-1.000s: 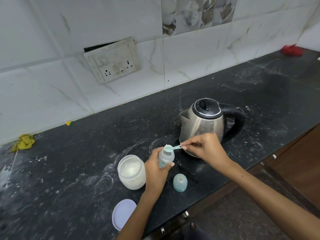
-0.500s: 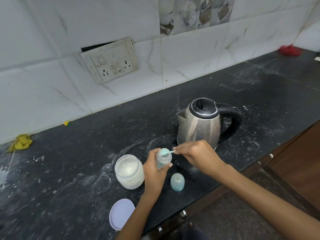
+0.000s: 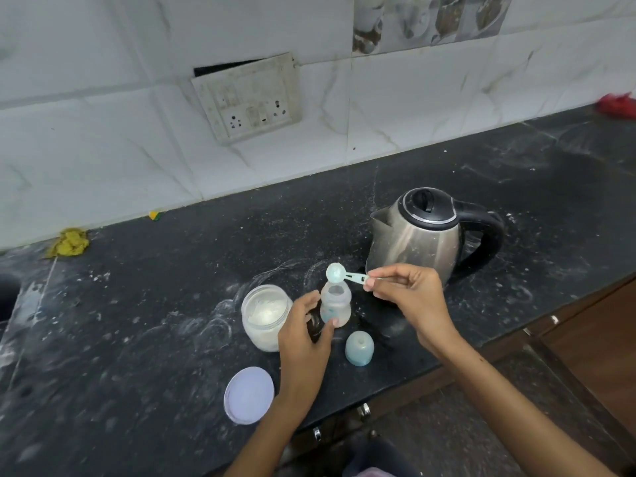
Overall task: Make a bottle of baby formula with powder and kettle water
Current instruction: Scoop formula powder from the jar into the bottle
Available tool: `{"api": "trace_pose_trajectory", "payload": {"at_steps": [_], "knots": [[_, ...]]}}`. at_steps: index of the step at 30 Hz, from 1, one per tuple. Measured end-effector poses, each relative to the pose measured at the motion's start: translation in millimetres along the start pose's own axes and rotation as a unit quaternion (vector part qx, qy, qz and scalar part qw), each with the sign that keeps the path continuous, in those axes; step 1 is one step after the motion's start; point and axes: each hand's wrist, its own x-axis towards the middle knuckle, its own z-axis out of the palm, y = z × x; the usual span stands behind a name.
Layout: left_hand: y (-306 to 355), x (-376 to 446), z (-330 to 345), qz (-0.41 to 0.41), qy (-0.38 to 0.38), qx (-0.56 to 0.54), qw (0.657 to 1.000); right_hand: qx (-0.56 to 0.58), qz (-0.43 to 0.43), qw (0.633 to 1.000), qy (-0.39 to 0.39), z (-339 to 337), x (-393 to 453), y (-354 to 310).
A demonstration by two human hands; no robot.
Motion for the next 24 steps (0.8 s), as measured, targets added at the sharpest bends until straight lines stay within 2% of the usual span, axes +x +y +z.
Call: {"api": "trace_pose_trajectory", "payload": {"at_steps": [5, 8, 10, 13, 17, 20, 24], "knots": [[6, -22, -42, 0.0, 0.077, -0.04, 0.996, -0.006, -0.013, 0.998, -0.064, 39, 2, -2], [-1, -28, -57, -0.011, 0.109, -0.031, 0.993, -0.057, -0.037, 0.992, -0.104, 67, 3, 0], [-6, -32, -63, -0.021, 0.122, -0.026, 0.992, -0.134, -0.085, 0.981, -0.111, 84, 3, 2], [-9, -36, -68, -0.035, 0.128, -0.017, 0.991, -0.286, -0.172, 0.937, -0.105, 104, 2, 5], [-10, -39, -71, -0.038, 0.128, -0.011, 0.991, -0.423, -0.205, 0.873, -0.127, 121, 1, 7], [-10, -40, -70, -0.038, 0.125, -0.012, 0.991, -0.432, -0.219, 0.865, -0.13, 126, 3, 14], [-9, -41, -66, -0.033, 0.121, -0.011, 0.992, -0.398, -0.228, 0.879, -0.129, 121, 1, 23]]}}
